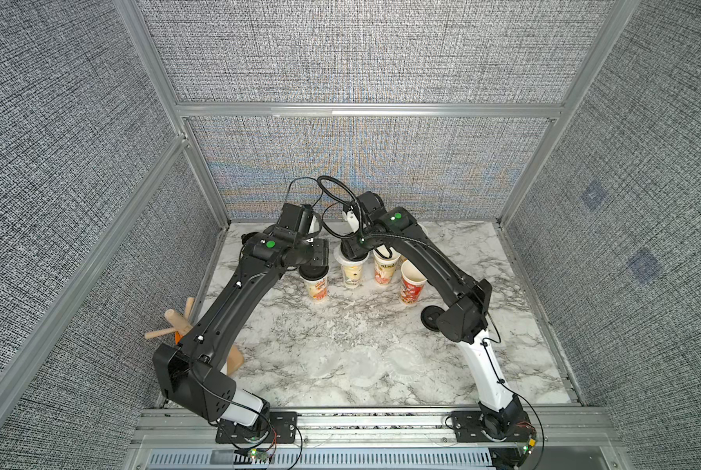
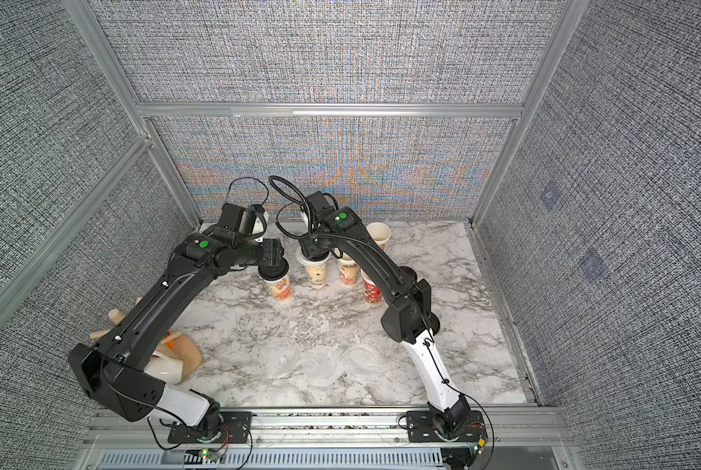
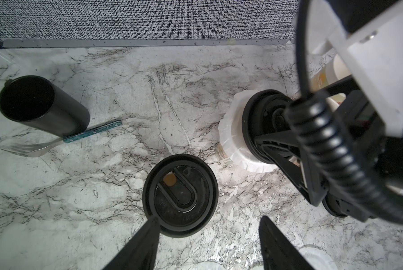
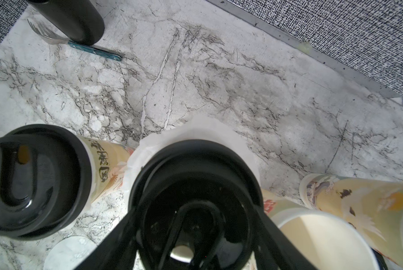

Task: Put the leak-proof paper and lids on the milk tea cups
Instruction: Place the cup lid on the cup.

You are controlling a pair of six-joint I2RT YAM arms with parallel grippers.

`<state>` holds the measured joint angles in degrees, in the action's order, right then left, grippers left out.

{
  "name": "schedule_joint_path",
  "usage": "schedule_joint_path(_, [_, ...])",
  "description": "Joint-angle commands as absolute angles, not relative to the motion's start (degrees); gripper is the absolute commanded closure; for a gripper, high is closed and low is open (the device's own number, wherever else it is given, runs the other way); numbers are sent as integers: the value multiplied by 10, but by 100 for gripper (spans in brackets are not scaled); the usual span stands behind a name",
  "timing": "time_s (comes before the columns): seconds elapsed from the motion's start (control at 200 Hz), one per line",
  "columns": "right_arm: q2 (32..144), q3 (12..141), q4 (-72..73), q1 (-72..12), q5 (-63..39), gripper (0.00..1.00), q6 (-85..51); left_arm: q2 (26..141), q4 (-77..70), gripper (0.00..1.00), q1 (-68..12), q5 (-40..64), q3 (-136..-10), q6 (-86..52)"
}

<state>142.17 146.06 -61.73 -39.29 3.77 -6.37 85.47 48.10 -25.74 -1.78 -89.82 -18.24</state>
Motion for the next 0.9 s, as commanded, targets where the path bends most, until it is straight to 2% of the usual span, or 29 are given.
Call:
schedule_joint_path(0.0, [1424,1466,-597,-394,25,30,-64,858,476,31,-256,-23,-903,-177])
schedule_joint_path(0.42, [1431,1466,-598,-394,23,28,-62,863,477,31,-256,-22,-904,-176])
schedule_joint_path(0.896, [1433,1466,-593,-394,22,16,-64,861,479,31,-255,-24,-904,-175])
